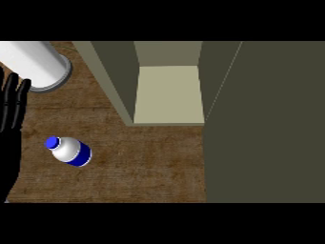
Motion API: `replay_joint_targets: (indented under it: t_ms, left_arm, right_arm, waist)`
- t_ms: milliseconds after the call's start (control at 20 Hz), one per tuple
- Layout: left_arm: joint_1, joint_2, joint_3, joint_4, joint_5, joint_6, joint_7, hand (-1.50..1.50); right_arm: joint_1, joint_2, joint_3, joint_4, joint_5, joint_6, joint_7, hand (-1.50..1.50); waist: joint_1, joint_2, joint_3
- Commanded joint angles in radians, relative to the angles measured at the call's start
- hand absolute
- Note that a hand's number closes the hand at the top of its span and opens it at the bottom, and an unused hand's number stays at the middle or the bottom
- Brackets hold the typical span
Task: Pick up the bottled water, place it into the cabinet and close the cabinet
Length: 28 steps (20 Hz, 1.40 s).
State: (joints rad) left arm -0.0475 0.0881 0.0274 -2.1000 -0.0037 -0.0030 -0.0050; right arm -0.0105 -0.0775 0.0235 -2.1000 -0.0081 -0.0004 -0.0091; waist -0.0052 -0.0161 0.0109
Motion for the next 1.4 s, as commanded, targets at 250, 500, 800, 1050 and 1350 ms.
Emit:
replay_joint_targets:
  t_ms: [250,500,800,1050,1350]
  left_arm:
    - [0.088,0.22,0.221,0.131,0.512,-0.441,-0.121,-1.5]
    - [0.176,0.306,0.25,0.158,0.828,-0.541,0.107,-1.5]
    - [0.231,0.435,0.375,0.229,1.042,-0.641,0.183,-1.5]
    - [0.262,0.43,0.413,0.208,1.08,-0.624,0.255,-1.5]
    - [0.243,0.425,0.439,0.285,1.024,-0.703,0.285,-1.5]
  right_arm:
    - [0.127,-0.014,0.016,-0.103,0.011,0.023,0.006,-1.5]
    - [0.199,-0.024,0.17,-0.145,-0.053,0.132,0.071,-1.5]
    - [0.23,-0.015,0.234,-0.342,-0.031,0.093,0.227,-1.5]
    - [0.235,0.001,0.263,-0.37,-0.017,0.091,0.25,-1.5]
    - [0.241,0.019,0.333,-0.437,0.027,0.06,0.331,-1.5]
  waist:
    - [0.005,0.013,-0.016]
    - [0.021,0.01,-0.012]
    - [0.011,0.013,-0.011]
    - [0.009,0.014,-0.011]
    - [0.004,0.015,-0.011]
